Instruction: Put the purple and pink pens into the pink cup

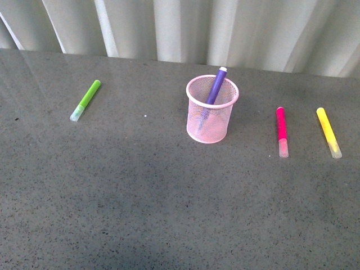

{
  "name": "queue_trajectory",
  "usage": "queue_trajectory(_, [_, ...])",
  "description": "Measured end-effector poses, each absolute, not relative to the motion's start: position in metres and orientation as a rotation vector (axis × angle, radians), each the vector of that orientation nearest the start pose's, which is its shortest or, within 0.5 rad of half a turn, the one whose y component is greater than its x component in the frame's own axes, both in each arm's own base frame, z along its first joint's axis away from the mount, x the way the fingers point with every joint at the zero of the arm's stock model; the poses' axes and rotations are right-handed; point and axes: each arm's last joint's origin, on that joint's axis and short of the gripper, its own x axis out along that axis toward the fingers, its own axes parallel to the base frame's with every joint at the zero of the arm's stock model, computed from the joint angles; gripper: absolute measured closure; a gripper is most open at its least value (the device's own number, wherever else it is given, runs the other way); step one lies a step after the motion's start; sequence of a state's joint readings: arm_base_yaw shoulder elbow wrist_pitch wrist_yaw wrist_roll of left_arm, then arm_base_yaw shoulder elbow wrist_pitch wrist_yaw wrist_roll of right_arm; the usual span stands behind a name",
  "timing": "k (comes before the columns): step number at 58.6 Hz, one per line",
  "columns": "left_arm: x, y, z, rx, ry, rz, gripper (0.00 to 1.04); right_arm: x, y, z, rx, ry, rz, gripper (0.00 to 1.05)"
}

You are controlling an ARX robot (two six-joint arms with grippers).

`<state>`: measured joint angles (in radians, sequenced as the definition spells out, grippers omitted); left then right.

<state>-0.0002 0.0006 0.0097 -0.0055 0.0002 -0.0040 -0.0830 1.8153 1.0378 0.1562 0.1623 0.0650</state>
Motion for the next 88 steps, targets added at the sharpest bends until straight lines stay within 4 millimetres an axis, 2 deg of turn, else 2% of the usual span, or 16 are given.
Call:
queue_trajectory(5, [0.097,0.000,0.166,-0.004,-0.004,0.000,0.07,0.404,-0.017,0.166,0.031,0.698,-0.222,0.07])
queue_trajectory(11, [0.097,0.000,0.166,-0.004,-0.004,0.000,0.07,0.424,0.008,0.155,0.049,0.793,-0.155,0.07])
queue_trajectory(22, [0.097,0.000,0.166,-0.004,-0.004,0.000,0.07,0.445,0.052,0.130,0.144,0.962,-0.105,0.07])
queue_trajectory(30, [0.097,0.000,0.166,-0.004,-0.004,0.000,0.07,0.446,0.063,0.110,0.207,1.021,-0.137,0.07])
queue_trajectory(39, [0.097,0.000,0.166,-0.004,-0.004,0.000,0.07,0.445,0.062,0.089,0.255,1.043,-0.179,0.07])
queue_trajectory(65, [0.097,0.000,0.166,-0.004,-0.004,0.000,0.07,0.441,0.046,0.048,0.284,1.092,-0.214,0.07])
queue_trajectory(82, [0.097,0.000,0.166,-0.004,-0.004,0.000,0.07,0.451,0.046,0.043,0.289,1.075,-0.220,0.07])
queue_trajectory(84, [0.097,0.000,0.166,-0.004,-0.004,0.000,0.07,0.452,0.046,0.043,0.292,1.070,-0.222,0.09])
queue_trajectory(88, [0.097,0.000,0.166,-0.004,-0.004,0.000,0.07,0.452,0.046,0.042,0.286,1.068,-0.230,0.23])
